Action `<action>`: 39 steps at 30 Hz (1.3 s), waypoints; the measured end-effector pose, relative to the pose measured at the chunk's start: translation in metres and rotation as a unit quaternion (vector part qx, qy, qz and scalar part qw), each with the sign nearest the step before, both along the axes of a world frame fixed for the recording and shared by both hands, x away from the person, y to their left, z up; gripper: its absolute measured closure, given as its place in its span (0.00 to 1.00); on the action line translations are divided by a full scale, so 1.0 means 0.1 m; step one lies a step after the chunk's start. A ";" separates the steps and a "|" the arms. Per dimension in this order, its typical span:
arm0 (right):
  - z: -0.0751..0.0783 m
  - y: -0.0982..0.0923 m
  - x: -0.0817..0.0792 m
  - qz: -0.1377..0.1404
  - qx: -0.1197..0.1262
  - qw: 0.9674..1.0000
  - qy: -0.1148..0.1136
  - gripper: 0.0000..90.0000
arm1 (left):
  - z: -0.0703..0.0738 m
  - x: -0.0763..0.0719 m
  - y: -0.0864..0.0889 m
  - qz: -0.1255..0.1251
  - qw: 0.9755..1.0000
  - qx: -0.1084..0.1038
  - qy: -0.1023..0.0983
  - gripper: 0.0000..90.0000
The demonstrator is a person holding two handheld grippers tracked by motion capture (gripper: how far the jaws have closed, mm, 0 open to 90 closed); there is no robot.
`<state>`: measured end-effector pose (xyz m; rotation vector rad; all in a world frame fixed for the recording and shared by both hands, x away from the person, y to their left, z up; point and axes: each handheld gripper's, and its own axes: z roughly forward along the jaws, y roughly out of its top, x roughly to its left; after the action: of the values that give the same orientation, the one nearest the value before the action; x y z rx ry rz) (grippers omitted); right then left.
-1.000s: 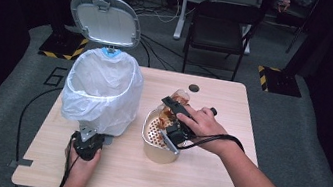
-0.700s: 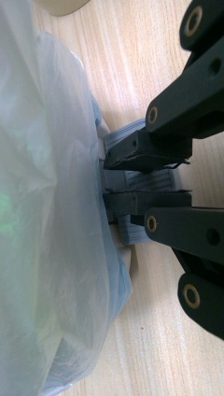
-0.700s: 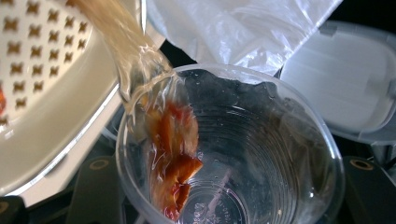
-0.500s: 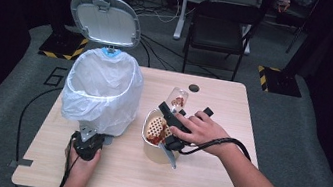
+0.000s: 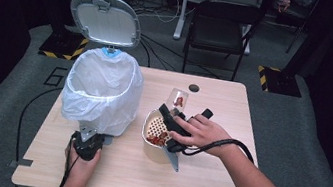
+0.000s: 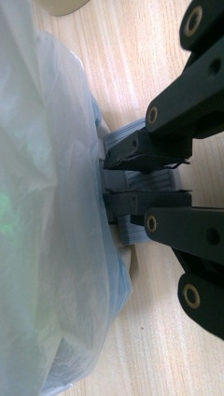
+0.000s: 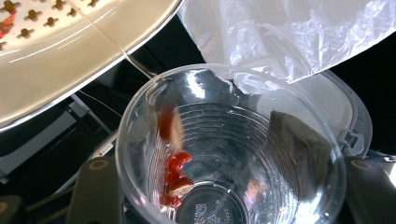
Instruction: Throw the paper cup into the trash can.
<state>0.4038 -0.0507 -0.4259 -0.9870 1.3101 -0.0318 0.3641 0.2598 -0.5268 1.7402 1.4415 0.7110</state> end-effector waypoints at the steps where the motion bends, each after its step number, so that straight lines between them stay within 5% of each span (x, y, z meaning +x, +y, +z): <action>1: 0.00 0.00 0.00 0.001 -0.002 1.000 0.000 0.40 | 0.00 0.00 0.00 0.000 1.000 0.000 0.000 0.87; 34: 0.00 0.02 0.01 0.008 -0.016 1.000 -0.023 0.39 | 0.00 0.00 0.00 0.000 1.000 0.000 -0.001 0.87; 35: -0.01 0.00 0.01 0.007 0.007 1.000 -0.017 0.39 | 0.00 0.00 0.00 0.000 1.000 0.000 0.000 0.87; 39: 0.01 0.02 0.01 0.008 -0.016 1.000 -0.021 0.39 | 0.00 0.00 0.00 0.000 1.000 0.001 0.000 0.87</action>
<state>0.4048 -0.0491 -0.4245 -1.0190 1.2662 -0.0627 0.3642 0.2598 -0.5268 1.7408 1.4406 0.7122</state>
